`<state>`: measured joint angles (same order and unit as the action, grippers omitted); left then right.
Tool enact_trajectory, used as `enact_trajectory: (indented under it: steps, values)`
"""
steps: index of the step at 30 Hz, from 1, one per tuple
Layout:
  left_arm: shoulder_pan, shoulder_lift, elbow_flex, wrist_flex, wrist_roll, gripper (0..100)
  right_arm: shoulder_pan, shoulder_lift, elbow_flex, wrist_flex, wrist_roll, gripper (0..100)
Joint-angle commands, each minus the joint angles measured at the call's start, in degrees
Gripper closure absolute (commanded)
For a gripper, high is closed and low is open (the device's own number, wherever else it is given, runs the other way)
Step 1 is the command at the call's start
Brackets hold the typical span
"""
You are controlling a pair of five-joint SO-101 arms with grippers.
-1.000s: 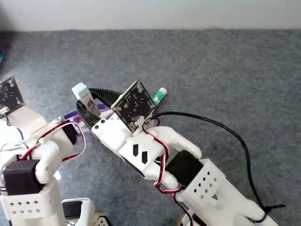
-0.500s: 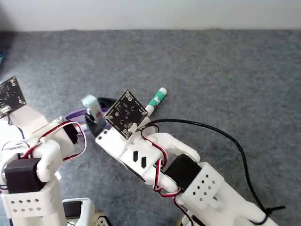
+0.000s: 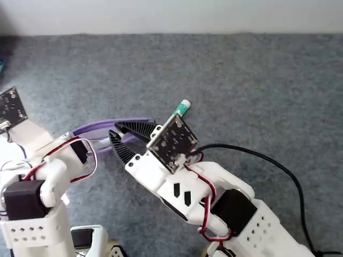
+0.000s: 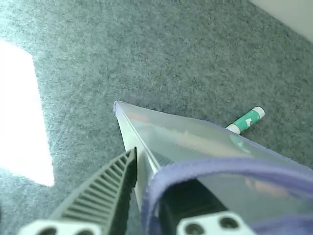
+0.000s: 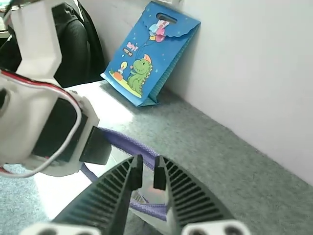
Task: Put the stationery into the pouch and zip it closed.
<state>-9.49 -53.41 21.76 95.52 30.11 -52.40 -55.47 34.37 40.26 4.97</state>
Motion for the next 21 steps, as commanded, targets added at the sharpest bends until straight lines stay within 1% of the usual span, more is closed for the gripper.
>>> enact_trajectory:
  steps: [1, 4, 5, 9, 11, 15, 18, 21]
  values:
    - [-0.3, -0.3, -2.9, -2.5, 0.7, 99, 3.6, -1.7, -0.6, -0.4, 0.9, 95.3]
    - [-0.3, -0.4, -2.2, -2.5, 0.7, 99, 12.0, -0.7, -0.3, -1.6, 0.0, 96.1]
    - [-0.3, -0.4, -2.2, -2.5, 0.7, 99, 15.6, 0.4, -0.3, -1.4, -1.7, 96.6]
    - [-0.3, -0.4, -2.2, -2.5, 0.7, 99, 29.1, 9.2, -0.5, 2.9, -13.1, 99.1]
    - [-0.3, -0.4, -2.2, -2.5, 0.7, 99, 32.8, 15.7, -1.3, 5.0, -15.6, 98.6]
    - [-0.3, -0.4, -2.2, -2.5, 0.7, 99, 34.8, 29.7, -9.8, 10.7, -18.0, 98.7]
    - [-0.3, -0.8, -2.2, -2.5, 0.7, 99, 34.8, 41.3, -20.8, 18.1, -18.7, 98.6]
    - [-0.3, -0.9, -2.2, -2.3, 0.7, 99, 35.1, 53.2, -33.7, 26.2, -22.9, 97.5]
